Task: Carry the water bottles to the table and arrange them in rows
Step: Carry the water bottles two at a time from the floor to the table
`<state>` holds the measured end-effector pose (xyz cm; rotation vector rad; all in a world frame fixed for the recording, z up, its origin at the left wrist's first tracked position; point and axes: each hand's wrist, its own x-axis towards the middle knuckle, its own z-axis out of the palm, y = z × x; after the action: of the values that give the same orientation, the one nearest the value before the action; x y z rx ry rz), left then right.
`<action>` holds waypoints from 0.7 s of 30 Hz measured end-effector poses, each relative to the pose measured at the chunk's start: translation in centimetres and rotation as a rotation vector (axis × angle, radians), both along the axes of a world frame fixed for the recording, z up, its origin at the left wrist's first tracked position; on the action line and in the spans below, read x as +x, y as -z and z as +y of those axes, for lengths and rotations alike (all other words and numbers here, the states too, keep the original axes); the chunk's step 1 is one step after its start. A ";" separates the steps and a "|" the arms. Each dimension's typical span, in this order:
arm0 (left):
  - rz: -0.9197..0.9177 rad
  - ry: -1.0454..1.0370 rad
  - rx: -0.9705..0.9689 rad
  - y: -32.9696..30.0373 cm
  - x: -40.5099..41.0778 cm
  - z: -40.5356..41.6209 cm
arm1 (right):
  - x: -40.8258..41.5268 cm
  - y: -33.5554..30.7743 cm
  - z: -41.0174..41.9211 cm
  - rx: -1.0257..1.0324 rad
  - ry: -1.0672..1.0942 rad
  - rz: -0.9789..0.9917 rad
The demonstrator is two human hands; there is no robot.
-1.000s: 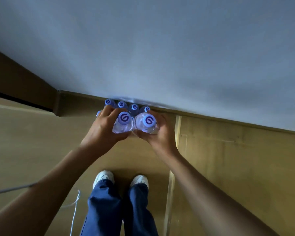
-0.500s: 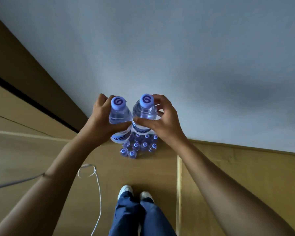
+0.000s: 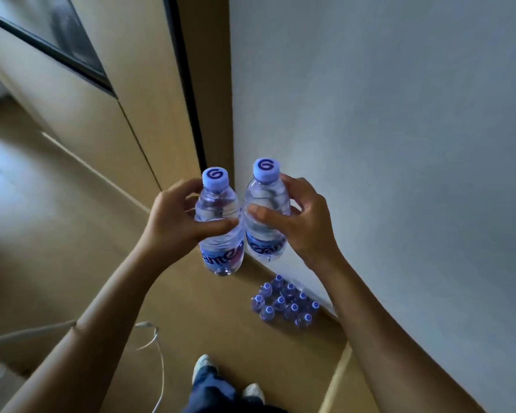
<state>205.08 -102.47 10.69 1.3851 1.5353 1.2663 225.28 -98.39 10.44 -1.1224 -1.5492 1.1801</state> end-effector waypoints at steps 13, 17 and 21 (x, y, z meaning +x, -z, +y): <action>-0.021 -0.503 0.045 -0.1 -15.5 -7.6 | -20.2 -0.1 -0.4 -0.114 -0.464 0.090; -0.003 -0.588 0.027 0.7 -22.6 -7.5 | -28.6 0.8 0.7 -0.150 -0.531 0.081; -0.008 -0.632 0.019 1.3 -30.5 -7.2 | -37.2 1.3 1.8 -0.203 -0.585 0.089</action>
<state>174.55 -109.71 9.36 0.9202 2.0477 1.6438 188.05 -96.64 9.10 -0.7377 -1.7762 1.7807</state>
